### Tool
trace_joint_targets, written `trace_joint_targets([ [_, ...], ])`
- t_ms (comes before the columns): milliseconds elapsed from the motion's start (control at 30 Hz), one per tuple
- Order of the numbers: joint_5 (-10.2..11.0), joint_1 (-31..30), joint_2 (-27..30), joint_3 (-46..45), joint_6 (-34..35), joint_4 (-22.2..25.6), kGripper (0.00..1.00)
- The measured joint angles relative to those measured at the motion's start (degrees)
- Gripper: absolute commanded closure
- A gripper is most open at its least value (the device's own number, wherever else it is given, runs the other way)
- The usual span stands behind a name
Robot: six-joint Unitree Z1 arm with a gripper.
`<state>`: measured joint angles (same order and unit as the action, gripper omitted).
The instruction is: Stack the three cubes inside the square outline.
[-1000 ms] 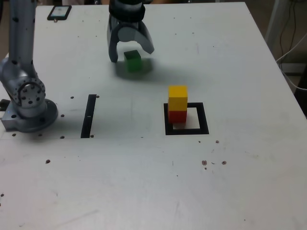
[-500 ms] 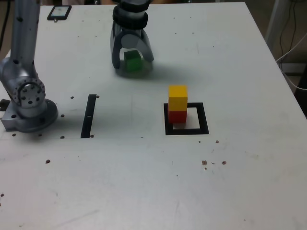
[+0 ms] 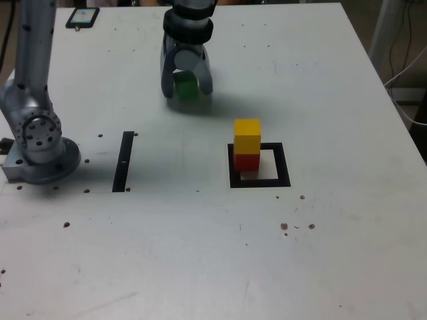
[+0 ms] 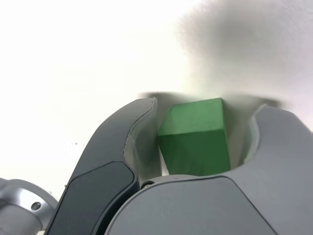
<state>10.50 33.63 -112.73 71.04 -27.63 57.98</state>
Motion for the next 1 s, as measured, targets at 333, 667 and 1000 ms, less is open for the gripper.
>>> trace_joint_targets([
  [333,0.5,0.0,0.8,-0.4,0.8,-1.4,0.66],
  [667,0.0,-0.6,3.7,1.5,0.9,1.2,0.71],
  [1000,-4.5,-12.4,13.4,4.4,5.0,9.9,0.73],
])
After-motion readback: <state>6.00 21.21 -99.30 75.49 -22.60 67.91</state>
